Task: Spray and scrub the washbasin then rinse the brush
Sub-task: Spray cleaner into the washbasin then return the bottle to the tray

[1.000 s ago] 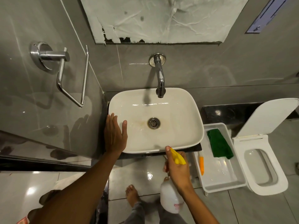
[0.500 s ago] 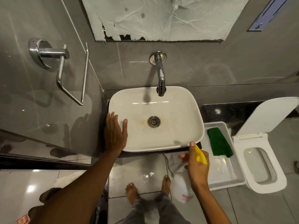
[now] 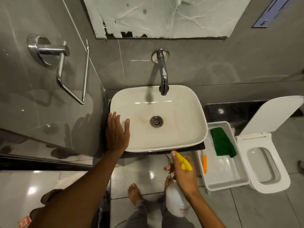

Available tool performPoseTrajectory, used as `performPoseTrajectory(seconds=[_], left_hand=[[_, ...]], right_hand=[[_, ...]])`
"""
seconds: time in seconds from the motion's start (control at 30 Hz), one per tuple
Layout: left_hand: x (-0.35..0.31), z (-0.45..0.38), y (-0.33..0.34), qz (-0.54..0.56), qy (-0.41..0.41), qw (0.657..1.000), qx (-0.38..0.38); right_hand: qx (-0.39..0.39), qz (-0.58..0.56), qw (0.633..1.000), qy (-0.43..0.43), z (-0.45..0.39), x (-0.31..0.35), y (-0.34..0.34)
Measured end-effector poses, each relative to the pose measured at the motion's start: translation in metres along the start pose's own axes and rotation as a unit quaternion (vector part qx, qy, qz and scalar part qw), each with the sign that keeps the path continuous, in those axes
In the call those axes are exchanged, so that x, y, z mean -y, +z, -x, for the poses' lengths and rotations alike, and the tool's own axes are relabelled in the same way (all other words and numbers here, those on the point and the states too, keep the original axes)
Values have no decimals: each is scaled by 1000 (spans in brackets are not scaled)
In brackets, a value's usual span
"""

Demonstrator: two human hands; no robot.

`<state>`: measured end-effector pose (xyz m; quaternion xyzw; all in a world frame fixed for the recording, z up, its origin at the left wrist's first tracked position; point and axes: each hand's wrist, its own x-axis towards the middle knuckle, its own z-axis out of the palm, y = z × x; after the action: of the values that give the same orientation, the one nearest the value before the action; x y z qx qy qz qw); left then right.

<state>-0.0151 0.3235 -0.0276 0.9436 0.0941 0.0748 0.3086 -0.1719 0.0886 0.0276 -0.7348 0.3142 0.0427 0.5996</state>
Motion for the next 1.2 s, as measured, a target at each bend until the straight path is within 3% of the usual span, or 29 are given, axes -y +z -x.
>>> performPoseTrajectory(seconds=[0.23, 0.5, 0.63, 1.1, 1.2], left_hand=[[1, 0, 1, -13, 5, 1000, -7], [-2, -1, 3, -38, 15, 999, -4], [-12, 2, 8, -66, 76, 995, 8], [-181, 30, 96, 36, 168, 976, 132], [-212, 41, 126, 19, 227, 961, 157]], right_hand=[[30, -33, 997, -56, 5, 17, 30], [-10, -78, 995, -54, -19, 27, 7], [-56, -73, 994, -58, -38, 23, -23], [-198, -118, 973, 3, -106, -34, -153], [-215, -128, 968, 19, -131, -59, -178]])
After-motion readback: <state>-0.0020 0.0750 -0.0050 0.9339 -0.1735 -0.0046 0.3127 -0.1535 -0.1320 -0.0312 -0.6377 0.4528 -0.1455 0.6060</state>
